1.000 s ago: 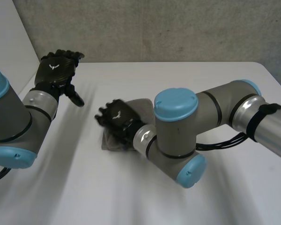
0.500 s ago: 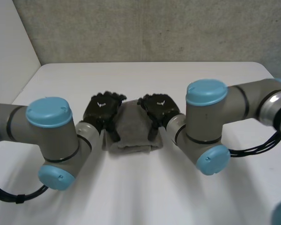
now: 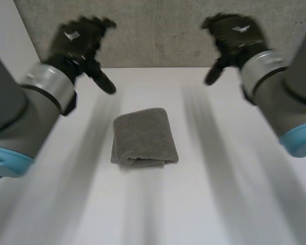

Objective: Fold the towel.

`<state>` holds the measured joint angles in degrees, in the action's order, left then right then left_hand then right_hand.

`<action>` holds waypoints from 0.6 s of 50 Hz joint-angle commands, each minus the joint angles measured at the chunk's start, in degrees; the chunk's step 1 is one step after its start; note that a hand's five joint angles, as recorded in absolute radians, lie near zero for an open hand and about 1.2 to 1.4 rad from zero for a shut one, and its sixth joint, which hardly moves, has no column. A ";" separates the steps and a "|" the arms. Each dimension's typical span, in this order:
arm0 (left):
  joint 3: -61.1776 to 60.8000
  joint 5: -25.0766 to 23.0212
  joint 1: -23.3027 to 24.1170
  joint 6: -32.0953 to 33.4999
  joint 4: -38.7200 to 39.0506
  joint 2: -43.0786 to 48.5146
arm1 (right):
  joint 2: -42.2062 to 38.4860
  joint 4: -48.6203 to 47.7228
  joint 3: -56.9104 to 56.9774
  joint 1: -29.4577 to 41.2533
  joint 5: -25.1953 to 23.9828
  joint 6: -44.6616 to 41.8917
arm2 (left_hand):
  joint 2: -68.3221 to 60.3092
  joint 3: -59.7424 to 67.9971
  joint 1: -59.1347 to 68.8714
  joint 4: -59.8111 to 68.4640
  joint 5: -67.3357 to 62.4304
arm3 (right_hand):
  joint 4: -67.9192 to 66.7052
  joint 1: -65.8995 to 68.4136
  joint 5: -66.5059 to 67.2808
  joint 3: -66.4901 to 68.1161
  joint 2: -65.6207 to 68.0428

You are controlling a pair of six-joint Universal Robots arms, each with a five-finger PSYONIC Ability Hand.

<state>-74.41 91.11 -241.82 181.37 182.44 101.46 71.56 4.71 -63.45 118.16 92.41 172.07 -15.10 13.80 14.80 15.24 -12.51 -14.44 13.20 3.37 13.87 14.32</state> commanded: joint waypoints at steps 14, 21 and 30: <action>4.72 3.99 -1.46 -3.74 -14.39 -2.49 | 4.99 1.80 -6.42 -5.13 1.11 0.28 | 5.06 -3.75 -4.76 -5.20 12.46 | 4.44 -3.20 -3.37 -3.87 -4.32; 4.19 3.99 -1.46 -3.56 -14.04 -2.84 | 4.81 1.27 -6.77 -4.96 0.93 0.19 | 5.06 -3.75 -4.76 -5.20 12.46 | 4.44 -3.20 -3.37 -3.87 -4.32; 4.10 3.28 -1.46 -3.39 -12.46 -3.72 | 4.37 -3.74 -11.08 -4.08 -9.00 -0.86 | 4.89 -3.58 -4.59 -5.03 12.30 | 4.44 -3.20 -3.37 -3.87 -4.32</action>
<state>-70.40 94.64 -243.25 177.85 168.86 98.26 76.30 4.43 -71.47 113.78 90.15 171.70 -15.10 13.75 14.75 15.24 -12.34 -14.44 13.19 3.37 13.87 14.32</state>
